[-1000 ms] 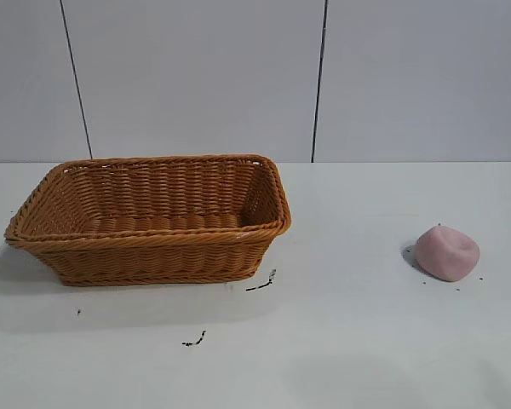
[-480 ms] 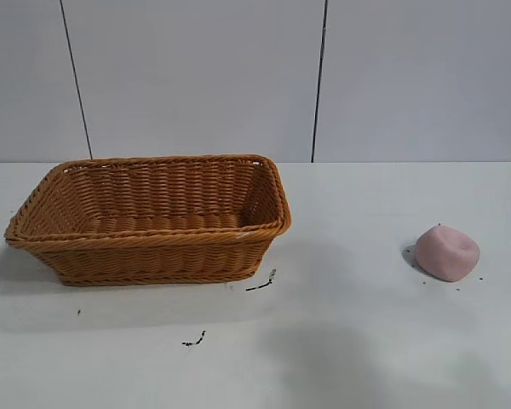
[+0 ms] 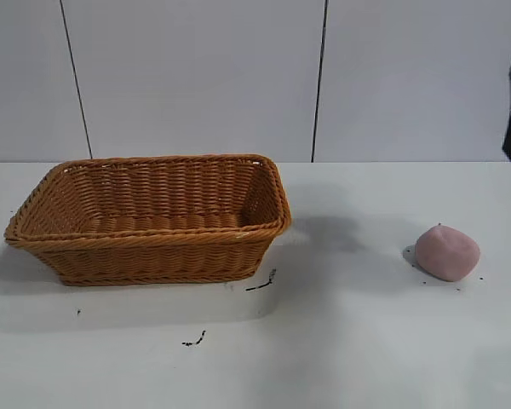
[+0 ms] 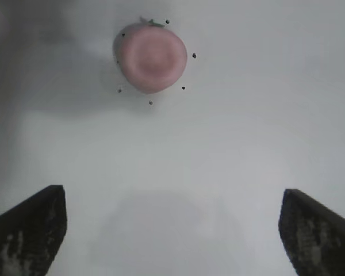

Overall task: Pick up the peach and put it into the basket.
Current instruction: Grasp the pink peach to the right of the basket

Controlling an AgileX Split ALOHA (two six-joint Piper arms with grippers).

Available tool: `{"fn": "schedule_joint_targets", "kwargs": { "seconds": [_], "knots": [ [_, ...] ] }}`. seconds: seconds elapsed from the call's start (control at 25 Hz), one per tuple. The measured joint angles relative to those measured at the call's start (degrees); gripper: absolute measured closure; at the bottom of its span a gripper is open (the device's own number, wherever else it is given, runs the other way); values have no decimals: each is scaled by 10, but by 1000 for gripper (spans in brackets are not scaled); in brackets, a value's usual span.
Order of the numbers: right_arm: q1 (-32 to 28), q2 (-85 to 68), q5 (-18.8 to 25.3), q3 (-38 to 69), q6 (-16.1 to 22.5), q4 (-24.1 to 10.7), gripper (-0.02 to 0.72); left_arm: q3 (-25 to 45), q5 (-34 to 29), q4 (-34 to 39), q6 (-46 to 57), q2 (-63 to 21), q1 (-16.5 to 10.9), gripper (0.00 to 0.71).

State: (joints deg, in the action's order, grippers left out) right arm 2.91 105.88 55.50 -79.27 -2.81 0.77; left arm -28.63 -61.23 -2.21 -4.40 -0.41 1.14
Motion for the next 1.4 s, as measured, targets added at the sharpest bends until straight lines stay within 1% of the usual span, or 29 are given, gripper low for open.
{"fn": "schedule_joint_targets", "kwargs": {
  "seconds": [0.2, 0.24, 0.48, 0.76, 0.8, 0.84, 0.92, 0.96, 1.0, 1.04, 1.16, 1.24, 1.4],
  "knots": [
    [2, 59, -43, -9, 0, -3, 14, 0, 0, 0, 0, 0, 0, 18],
    [2, 59, -43, -9, 0, -3, 14, 0, 0, 0, 0, 0, 0, 18],
    [2, 139, -77, -11, -2, 1, 14, 0, 0, 0, 0, 0, 0, 18],
    [2, 162, -85, -11, -2, 4, 19, 0, 0, 0, 0, 0, 0, 18],
    [2, 162, -85, -11, -2, 4, 50, 0, 0, 0, 0, 0, 0, 18],
    [2, 162, -85, -11, -2, 4, 123, 0, 0, 0, 0, 0, 0, 18],
    [2, 162, -80, -11, -2, 4, 332, 0, 0, 0, 0, 0, 0, 18],
    [2, 162, -76, -11, -2, 4, 464, 0, 0, 0, 0, 0, 0, 18],
    [2, 162, -72, -11, -2, 4, 555, 0, 0, 0, 0, 0, 0, 18],
    [2, 160, -70, -12, -2, 4, 607, 0, 0, 0, 0, 0, 0, 18],
    [2, 146, -51, -30, -2, 0, 664, 0, 0, 0, 0, 0, 0, 18],
    [2, 130, -28, -55, -2, -3, 675, 0, 0, 0, 0, 0, 0, 18],
    [2, 93, 26, -143, -2, -4, 679, 0, 0, 0, 0, 0, 0, 18]
  ]
}}
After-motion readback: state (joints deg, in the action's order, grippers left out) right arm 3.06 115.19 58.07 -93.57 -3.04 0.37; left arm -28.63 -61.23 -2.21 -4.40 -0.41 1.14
